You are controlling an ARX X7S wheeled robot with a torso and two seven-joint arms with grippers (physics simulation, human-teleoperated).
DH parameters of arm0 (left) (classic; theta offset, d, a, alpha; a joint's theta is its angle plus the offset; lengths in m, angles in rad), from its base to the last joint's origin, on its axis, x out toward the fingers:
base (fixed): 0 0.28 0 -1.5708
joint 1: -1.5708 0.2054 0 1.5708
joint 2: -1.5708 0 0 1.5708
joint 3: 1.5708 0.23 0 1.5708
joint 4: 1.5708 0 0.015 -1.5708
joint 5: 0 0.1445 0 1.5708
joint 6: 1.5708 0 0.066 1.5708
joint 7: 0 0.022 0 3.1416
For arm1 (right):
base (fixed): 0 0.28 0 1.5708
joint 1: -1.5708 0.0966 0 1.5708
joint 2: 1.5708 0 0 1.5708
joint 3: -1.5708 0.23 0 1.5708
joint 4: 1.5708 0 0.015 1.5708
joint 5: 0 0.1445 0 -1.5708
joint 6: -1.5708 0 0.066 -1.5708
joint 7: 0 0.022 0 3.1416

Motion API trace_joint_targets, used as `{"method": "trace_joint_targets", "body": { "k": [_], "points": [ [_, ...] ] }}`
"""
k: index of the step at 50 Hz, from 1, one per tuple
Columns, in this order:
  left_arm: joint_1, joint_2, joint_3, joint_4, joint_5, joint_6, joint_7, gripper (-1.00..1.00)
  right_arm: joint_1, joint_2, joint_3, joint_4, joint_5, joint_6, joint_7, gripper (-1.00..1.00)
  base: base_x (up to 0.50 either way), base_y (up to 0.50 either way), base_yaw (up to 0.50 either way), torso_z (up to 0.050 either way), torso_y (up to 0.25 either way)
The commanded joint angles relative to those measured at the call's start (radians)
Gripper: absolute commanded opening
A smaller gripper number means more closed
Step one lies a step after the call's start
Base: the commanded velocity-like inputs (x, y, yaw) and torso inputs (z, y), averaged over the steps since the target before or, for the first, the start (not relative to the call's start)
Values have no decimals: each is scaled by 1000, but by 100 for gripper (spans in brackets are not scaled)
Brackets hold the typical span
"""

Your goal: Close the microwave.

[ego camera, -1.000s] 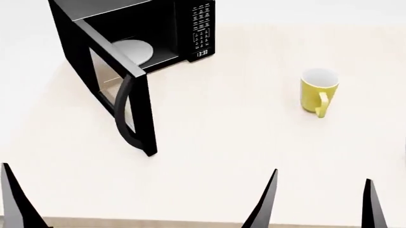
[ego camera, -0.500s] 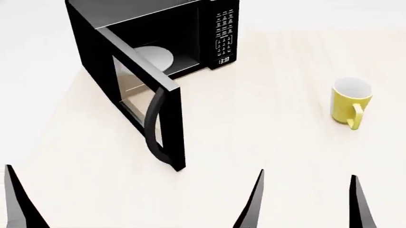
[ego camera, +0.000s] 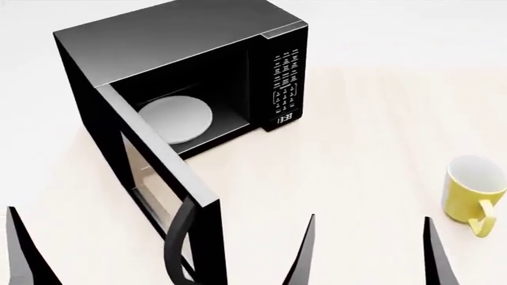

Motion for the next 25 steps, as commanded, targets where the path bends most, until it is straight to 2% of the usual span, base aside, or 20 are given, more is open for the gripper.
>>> {"method": "trace_joint_targets", "body": {
  "k": [1,23,25],
  "points": [
    [0,2,-4,0,7,-1,1,100,1,-2,4,3,-22,-3,-2,100,500,62,0,0,0],
    [-1,-11,8,0,6,-2,-13,100,3,8,-1,14,-18,-16,18,100,500,93,0,0,1],
    [-1,-11,10,-2,6,-1,-15,100,0,5,3,16,-28,-30,28,100,2,0,0,0,0]
  ]
}}
